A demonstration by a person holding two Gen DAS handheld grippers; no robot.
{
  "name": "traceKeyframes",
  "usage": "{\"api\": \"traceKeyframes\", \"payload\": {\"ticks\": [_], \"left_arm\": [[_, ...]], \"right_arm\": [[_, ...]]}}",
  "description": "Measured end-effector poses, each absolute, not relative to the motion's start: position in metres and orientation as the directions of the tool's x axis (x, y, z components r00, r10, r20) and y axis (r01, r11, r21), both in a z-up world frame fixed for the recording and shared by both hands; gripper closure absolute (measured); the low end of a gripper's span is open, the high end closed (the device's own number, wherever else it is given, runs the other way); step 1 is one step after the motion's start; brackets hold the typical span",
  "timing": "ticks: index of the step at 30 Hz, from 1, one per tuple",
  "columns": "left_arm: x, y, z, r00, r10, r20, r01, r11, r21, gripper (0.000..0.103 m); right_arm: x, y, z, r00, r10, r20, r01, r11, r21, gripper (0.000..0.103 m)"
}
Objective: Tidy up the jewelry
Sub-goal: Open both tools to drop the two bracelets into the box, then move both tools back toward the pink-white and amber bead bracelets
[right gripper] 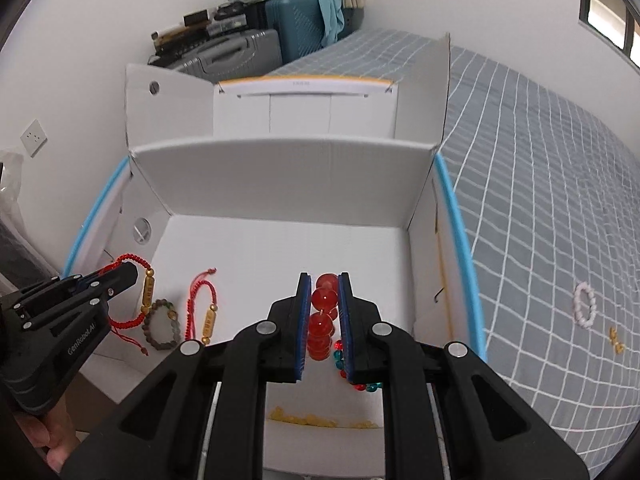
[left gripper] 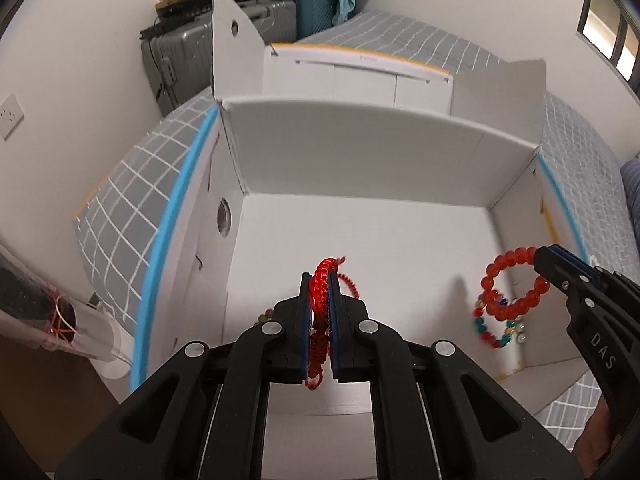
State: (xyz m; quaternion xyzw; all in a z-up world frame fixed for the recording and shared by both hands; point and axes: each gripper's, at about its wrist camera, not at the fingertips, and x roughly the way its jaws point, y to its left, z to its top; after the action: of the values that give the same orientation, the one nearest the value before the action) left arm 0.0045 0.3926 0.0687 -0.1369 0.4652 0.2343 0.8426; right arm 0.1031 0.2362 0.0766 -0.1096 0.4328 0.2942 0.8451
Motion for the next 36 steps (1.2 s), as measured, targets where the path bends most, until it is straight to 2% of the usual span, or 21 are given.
{"api": "traceKeyframes", "payload": {"ticks": [6, 7, 8, 10, 12, 13, 14, 15, 17, 20, 26, 32, 36], "left_arm": [[0.008, 0.394, 0.06, 0.441, 0.266, -0.857, -0.527, 0.85, -0.007, 0.094], [0.008, 0.394, 0.06, 0.439, 0.271, -0.857, -0.529, 0.849, -0.003, 0.094], [0.007, 0.394, 0.061, 0.44, 0.276, -0.854, -0.531, 0.848, 0.001, 0.094], [0.006, 0.393, 0.064, 0.443, 0.284, -0.85, -0.532, 0.847, 0.006, 0.088], [0.002, 0.393, 0.069, 0.457, 0.287, -0.842, -0.539, 0.843, -0.005, 0.061], [0.0, 0.393, 0.071, 0.466, 0.293, -0.835, -0.547, 0.837, -0.011, 0.053], [-0.003, 0.392, 0.076, 0.476, 0.312, -0.822, -0.559, 0.829, -0.009, 0.04], [-0.005, 0.389, 0.08, 0.489, 0.327, -0.809, -0.562, 0.827, -0.005, 0.034], [-0.008, 0.383, 0.088, 0.508, 0.348, -0.788, -0.559, 0.829, 0.005, 0.032], [-0.01, 0.372, 0.099, 0.539, 0.352, -0.765, -0.553, 0.833, -0.006, 0.019], [0.002, 0.326, 0.117, 0.599, 0.339, -0.726, -0.504, 0.864, -0.012, 0.008], [0.035, 0.261, 0.125, 0.654, 0.293, -0.698, -0.414, 0.91, -0.006, 0.006], [0.061, 0.214, 0.12, 0.667, 0.232, -0.709, -0.357, 0.934, -0.03, 0.006]], "right_arm": [[0.106, 0.236, 0.065, 0.45, 0.389, -0.804, -0.586, 0.808, 0.063, 0.089], [0.105, 0.235, 0.066, 0.456, 0.386, -0.802, -0.584, 0.809, 0.057, 0.086], [0.104, 0.235, 0.068, 0.459, 0.389, -0.799, -0.585, 0.809, 0.058, 0.075], [0.102, 0.232, 0.072, 0.469, 0.397, -0.789, -0.582, 0.811, 0.062, 0.06], [0.1, 0.229, 0.076, 0.484, 0.397, -0.78, -0.579, 0.813, 0.054, 0.056], [0.099, 0.227, 0.079, 0.494, 0.397, -0.774, -0.576, 0.816, 0.051, 0.046], [0.098, 0.224, 0.083, 0.51, 0.398, -0.762, -0.569, 0.821, 0.047, 0.035], [0.097, 0.219, 0.088, 0.534, 0.394, -0.748, -0.559, 0.828, 0.037, 0.032], [0.095, 0.209, 0.096, 0.581, 0.377, -0.722, -0.537, 0.843, 0.008, 0.021], [0.095, 0.191, 0.107, 0.638, 0.356, -0.683, -0.508, 0.861, -0.025, 0.01], [0.11, 0.126, 0.119, 0.719, 0.297, -0.628, -0.414, 0.909, -0.043, 0.008], [0.136, 0.038, 0.118, 0.756, 0.202, -0.623, -0.293, 0.955, -0.045, 0.008], [0.149, -0.019, 0.116, 0.767, 0.145, -0.626, -0.218, 0.975, -0.042, 0.008]]}}
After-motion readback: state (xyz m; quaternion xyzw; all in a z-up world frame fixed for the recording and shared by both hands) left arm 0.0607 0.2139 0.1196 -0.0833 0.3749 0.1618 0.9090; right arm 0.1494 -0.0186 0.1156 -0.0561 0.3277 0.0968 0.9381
